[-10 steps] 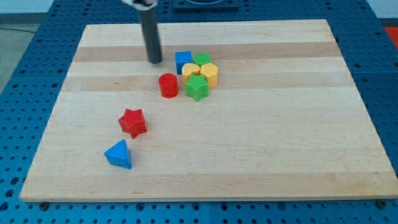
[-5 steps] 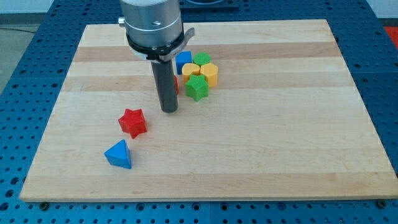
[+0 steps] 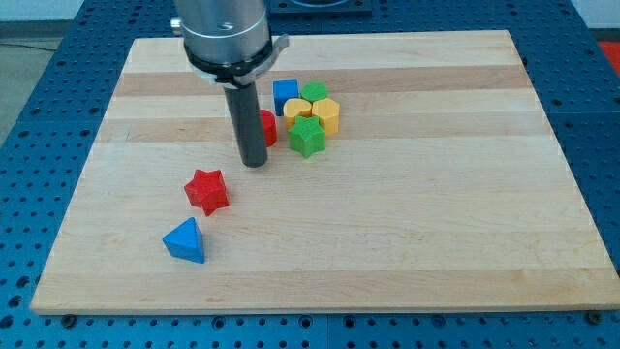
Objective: Push the red circle to the left of the cube
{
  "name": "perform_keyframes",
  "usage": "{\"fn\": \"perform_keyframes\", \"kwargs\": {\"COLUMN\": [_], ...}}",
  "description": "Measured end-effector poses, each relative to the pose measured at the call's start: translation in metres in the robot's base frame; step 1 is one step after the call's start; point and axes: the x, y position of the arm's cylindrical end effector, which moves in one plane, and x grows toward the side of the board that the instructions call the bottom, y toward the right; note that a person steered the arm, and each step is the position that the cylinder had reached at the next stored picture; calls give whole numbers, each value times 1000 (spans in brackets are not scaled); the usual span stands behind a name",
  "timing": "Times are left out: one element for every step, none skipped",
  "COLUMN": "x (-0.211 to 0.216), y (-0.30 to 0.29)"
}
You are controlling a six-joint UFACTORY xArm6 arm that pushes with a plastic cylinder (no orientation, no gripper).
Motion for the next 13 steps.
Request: {"fn": "perform_keyframes", "kwargs": {"x": [-9, -13, -23, -31, -35, -35, -35, -38, -47, -53, -55, -58, -60], "y": [11, 11, 11, 8, 4, -17, -34, -39, -38, -37, -29, -29, -29]}}
